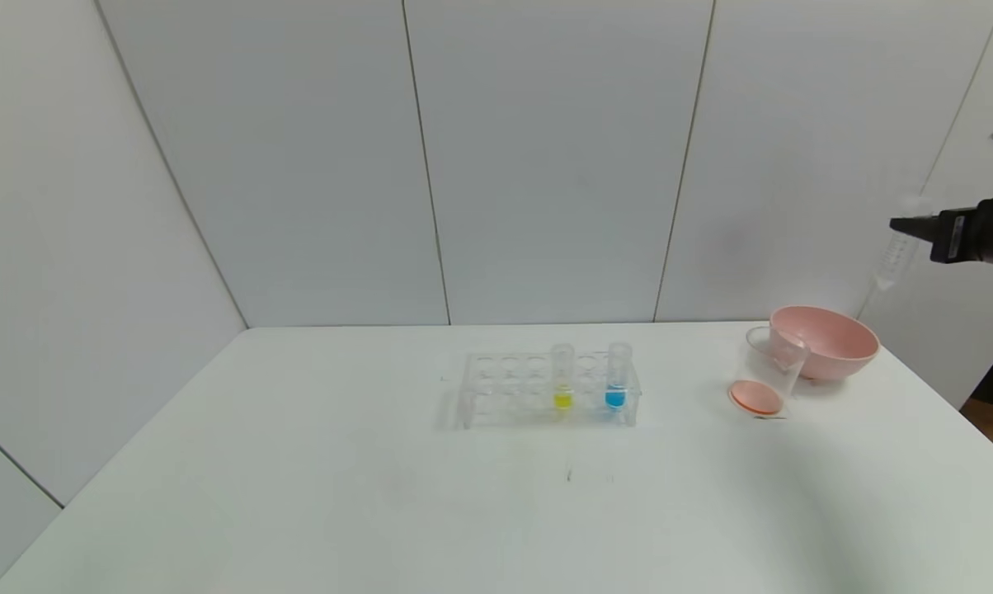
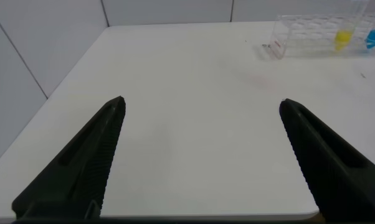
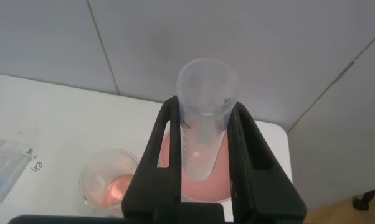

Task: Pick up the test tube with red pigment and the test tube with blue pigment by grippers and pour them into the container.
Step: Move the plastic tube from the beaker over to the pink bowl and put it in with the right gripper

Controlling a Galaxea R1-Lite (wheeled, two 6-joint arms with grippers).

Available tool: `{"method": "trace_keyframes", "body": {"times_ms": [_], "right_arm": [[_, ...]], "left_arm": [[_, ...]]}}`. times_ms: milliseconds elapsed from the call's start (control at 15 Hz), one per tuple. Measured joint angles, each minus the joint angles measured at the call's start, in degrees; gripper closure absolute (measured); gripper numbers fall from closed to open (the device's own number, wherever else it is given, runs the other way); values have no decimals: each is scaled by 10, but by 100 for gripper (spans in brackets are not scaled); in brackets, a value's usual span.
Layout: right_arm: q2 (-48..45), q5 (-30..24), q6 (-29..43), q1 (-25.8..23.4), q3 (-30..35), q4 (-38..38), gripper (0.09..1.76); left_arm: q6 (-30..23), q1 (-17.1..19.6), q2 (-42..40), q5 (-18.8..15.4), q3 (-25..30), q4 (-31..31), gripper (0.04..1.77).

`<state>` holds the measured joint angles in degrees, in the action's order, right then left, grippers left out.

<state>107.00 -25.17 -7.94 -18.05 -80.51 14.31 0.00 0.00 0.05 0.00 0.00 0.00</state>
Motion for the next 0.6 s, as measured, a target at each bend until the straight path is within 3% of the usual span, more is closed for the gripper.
{"method": "trace_keyframes", "body": {"times_ms": [333, 600], "right_arm": [[101, 13, 44, 0, 5, 136, 135], [160, 28, 48, 4, -2, 150, 135]], "left_arm": [[0, 0, 0, 0, 0, 0, 5], [0, 0, 0, 0, 0, 0, 5]]}}
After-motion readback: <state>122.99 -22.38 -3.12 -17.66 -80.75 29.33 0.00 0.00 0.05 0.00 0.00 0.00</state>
